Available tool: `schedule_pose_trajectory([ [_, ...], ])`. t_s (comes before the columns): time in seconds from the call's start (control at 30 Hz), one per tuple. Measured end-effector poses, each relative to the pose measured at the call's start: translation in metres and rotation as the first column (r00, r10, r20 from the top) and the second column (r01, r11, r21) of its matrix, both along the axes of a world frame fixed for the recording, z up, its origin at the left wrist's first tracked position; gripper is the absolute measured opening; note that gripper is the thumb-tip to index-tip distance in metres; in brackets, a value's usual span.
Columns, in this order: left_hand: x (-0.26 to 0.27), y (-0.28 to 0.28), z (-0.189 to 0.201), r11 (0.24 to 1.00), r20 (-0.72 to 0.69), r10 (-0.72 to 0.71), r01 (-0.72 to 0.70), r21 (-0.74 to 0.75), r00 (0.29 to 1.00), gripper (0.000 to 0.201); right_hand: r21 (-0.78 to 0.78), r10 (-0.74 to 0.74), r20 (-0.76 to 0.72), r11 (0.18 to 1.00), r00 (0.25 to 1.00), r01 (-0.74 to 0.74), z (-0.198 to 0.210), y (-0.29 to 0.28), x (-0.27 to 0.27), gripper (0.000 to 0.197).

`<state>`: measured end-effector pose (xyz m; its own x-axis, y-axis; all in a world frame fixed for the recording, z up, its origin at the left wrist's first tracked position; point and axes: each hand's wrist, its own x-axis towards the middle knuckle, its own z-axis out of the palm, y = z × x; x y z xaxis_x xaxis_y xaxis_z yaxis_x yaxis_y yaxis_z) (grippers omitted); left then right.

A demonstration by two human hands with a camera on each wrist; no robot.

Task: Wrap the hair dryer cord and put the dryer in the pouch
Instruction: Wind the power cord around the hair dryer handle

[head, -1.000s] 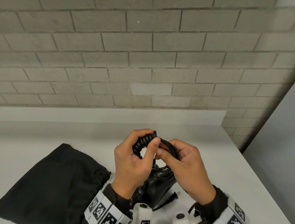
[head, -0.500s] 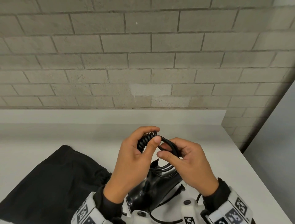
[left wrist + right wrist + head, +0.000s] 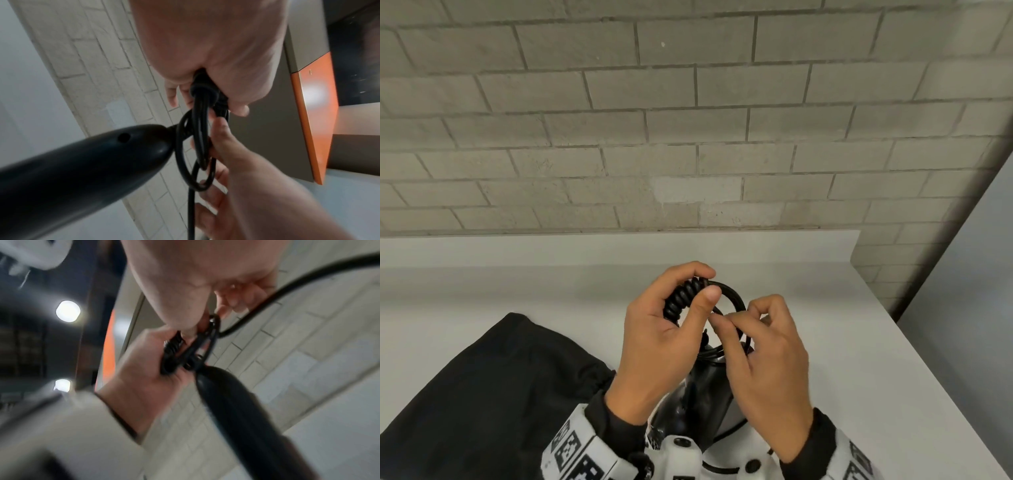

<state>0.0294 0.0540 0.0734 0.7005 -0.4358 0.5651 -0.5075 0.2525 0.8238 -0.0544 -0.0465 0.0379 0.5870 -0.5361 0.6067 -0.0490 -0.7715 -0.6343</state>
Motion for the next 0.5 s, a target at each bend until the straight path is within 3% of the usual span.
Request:
schedule_pose_trajectory([
  [0.07, 0.003, 0.0, 0.002, 1.0, -0.004, -0.011, 0.011, -0.001, 1.0, 0.027, 0.273, 0.151, -0.076, 0.954, 0.986, -0.125, 0.01, 0.0, -0.003, 0.041],
  [0.2, 0.011, 0.001, 0.002, 1.0, -0.018, 0.014, -0.014, -0.009, 1.0, 0.023, 0.599, 0.38, -0.138, 0.768, 0.915, -0.229, 0.041, -0.01, -0.008, 0.043],
  [0.23, 0.012, 0.0, 0.002, 1.0, -0.023, 0.021, -0.021, -0.016, 1.0, 0.02, 0.698, 0.448, -0.109, 0.67, 0.887, -0.253, 0.047, -0.013, -0.008, 0.046],
  [0.33, 0.015, 0.0, 0.001, 0.999, -0.022, 0.033, -0.034, -0.019, 0.999, 0.018, 0.906, 0.542, 0.141, 0.266, 0.828, -0.329, 0.06, -0.024, -0.007, 0.039],
  [0.37, 0.016, 0.0, 0.001, 0.999, -0.019, 0.041, -0.041, -0.017, 0.999, 0.018, 0.909, 0.549, 0.194, 0.211, 0.813, -0.36, 0.062, -0.026, -0.009, 0.035],
  [0.4, 0.018, 0.0, 0.001, 0.998, -0.023, 0.052, -0.053, -0.023, 0.998, 0.017, 0.886, 0.568, 0.187, 0.255, 0.801, -0.387, 0.063, -0.028, -0.011, 0.031],
  [0.5, 0.023, 0.001, 0.002, 0.994, -0.024, 0.101, -0.102, -0.048, 0.995, 0.015, 0.67, 0.587, -0.033, 0.614, 0.809, -0.418, 0.06, -0.022, -0.02, 0.018],
])
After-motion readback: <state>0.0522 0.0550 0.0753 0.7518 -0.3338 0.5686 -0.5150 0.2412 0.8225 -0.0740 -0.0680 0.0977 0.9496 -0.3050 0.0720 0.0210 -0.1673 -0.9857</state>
